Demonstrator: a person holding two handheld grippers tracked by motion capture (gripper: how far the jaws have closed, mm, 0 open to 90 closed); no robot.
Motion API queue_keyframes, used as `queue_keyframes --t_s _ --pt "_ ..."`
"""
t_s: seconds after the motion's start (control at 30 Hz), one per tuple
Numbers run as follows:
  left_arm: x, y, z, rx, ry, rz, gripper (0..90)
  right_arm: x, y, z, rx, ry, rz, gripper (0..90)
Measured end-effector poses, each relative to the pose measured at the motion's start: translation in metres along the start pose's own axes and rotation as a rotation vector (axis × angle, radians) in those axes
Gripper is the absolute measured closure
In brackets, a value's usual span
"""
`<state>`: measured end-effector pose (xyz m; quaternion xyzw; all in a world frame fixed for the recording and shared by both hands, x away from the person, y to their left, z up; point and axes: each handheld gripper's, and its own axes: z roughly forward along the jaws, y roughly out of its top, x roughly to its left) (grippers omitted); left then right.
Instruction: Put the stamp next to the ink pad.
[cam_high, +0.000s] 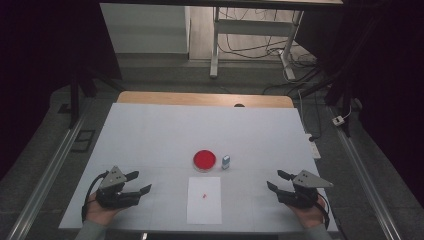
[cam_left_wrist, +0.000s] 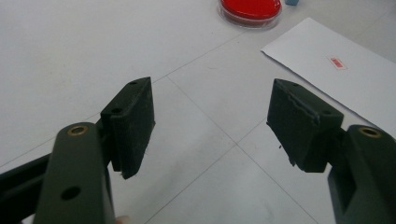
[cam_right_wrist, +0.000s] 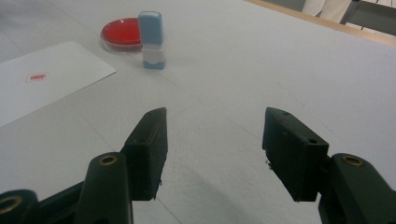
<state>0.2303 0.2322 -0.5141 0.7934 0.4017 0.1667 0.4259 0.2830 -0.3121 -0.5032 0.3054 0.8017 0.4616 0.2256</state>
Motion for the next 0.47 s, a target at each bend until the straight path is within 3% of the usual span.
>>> queue_keyframes --t_s 0.47 --pt "0.0000 0.0004 0.0015 0.004 -0.001 0.007 31.9 -0.0002 -0.0001 0.0001 0.000 0.001 0.004 40.1"
